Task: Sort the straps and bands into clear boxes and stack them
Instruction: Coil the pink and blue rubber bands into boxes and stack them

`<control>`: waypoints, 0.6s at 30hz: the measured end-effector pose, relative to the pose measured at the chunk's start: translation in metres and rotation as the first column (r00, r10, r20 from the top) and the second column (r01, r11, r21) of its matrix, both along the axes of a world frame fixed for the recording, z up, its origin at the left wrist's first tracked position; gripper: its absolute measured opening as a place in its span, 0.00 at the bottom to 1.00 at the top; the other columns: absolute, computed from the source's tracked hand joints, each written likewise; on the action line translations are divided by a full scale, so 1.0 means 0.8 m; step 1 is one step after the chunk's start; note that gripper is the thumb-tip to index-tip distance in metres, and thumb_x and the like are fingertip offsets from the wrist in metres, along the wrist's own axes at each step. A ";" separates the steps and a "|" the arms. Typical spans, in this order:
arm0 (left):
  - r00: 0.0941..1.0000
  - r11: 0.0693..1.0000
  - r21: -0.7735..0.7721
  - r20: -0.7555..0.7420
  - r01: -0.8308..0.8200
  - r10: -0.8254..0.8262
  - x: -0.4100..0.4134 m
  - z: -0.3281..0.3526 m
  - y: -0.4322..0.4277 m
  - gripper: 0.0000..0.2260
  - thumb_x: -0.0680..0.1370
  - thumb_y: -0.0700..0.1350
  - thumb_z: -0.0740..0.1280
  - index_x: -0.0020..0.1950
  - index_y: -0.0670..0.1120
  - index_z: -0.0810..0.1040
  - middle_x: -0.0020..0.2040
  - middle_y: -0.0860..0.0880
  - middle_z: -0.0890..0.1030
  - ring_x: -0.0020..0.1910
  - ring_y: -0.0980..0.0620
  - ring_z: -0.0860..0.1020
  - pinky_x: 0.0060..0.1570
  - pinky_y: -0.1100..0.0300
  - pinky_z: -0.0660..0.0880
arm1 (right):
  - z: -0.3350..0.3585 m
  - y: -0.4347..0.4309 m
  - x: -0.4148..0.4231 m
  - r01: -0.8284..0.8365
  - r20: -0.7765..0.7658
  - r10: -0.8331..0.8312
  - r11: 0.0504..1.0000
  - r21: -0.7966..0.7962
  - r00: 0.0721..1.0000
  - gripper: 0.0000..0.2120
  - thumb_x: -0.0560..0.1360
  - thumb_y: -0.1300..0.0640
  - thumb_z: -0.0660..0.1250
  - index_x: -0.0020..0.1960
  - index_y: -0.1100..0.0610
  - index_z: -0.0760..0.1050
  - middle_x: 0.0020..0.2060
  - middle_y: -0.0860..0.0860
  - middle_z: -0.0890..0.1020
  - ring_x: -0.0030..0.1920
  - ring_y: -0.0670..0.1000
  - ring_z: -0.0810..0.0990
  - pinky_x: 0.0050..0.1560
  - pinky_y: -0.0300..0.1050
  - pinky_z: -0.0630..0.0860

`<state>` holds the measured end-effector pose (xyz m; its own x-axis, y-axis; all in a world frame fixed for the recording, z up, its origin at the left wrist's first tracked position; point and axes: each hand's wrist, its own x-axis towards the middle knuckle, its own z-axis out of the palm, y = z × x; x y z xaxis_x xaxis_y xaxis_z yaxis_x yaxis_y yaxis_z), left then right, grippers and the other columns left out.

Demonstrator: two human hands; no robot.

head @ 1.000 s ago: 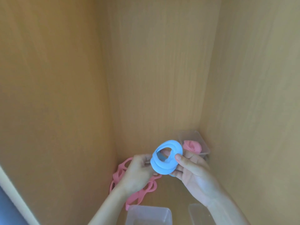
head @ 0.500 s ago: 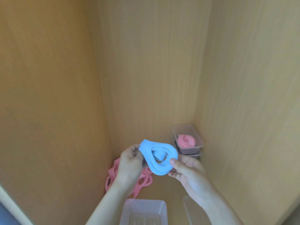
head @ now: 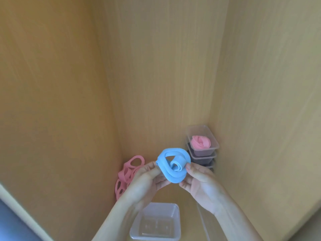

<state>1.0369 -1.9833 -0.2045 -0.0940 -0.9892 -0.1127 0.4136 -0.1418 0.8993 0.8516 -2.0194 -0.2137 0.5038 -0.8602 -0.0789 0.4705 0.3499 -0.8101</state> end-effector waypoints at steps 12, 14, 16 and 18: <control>0.997 0.993 0.114 -0.052 -0.043 0.050 0.011 -0.050 0.015 0.12 0.78 0.47 0.67 0.57 0.45 0.86 0.60 0.41 0.83 0.54 0.49 0.83 0.54 0.56 0.78 | -0.041 0.012 0.025 -0.038 -0.199 0.052 0.997 0.072 0.979 0.15 0.69 0.61 0.73 0.53 0.66 0.81 0.48 0.61 0.84 0.47 0.56 0.84 0.45 0.45 0.81; 0.998 0.992 0.121 -0.033 -0.043 0.047 0.010 -0.054 0.018 0.12 0.78 0.47 0.67 0.57 0.45 0.86 0.59 0.42 0.84 0.54 0.50 0.83 0.53 0.57 0.78 | -0.044 0.012 0.030 -0.010 -0.221 0.026 0.997 0.074 0.975 0.12 0.69 0.62 0.73 0.51 0.65 0.81 0.47 0.61 0.86 0.46 0.55 0.86 0.44 0.45 0.81; 0.998 0.989 0.139 -0.026 -0.048 0.052 0.013 -0.059 0.020 0.13 0.77 0.47 0.67 0.58 0.45 0.86 0.60 0.43 0.84 0.54 0.50 0.83 0.54 0.57 0.78 | -0.047 0.011 0.033 0.015 -0.251 0.004 0.997 0.075 0.968 0.07 0.73 0.64 0.72 0.51 0.64 0.82 0.47 0.61 0.86 0.45 0.55 0.86 0.43 0.45 0.81; 0.998 0.987 0.153 -0.015 -0.056 0.059 0.017 -0.064 0.023 0.14 0.77 0.46 0.67 0.59 0.43 0.84 0.60 0.41 0.83 0.55 0.49 0.83 0.53 0.57 0.78 | -0.051 0.011 0.036 0.037 -0.285 -0.010 0.995 0.088 0.959 0.04 0.76 0.66 0.70 0.48 0.62 0.84 0.46 0.60 0.86 0.45 0.55 0.86 0.42 0.44 0.81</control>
<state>1.0504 -1.9647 -0.2556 -0.0414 -0.9643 -0.2614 0.4424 -0.2523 0.8606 0.8807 -2.0104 -0.2546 0.4292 -0.8539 -0.2944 0.2348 0.4202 -0.8765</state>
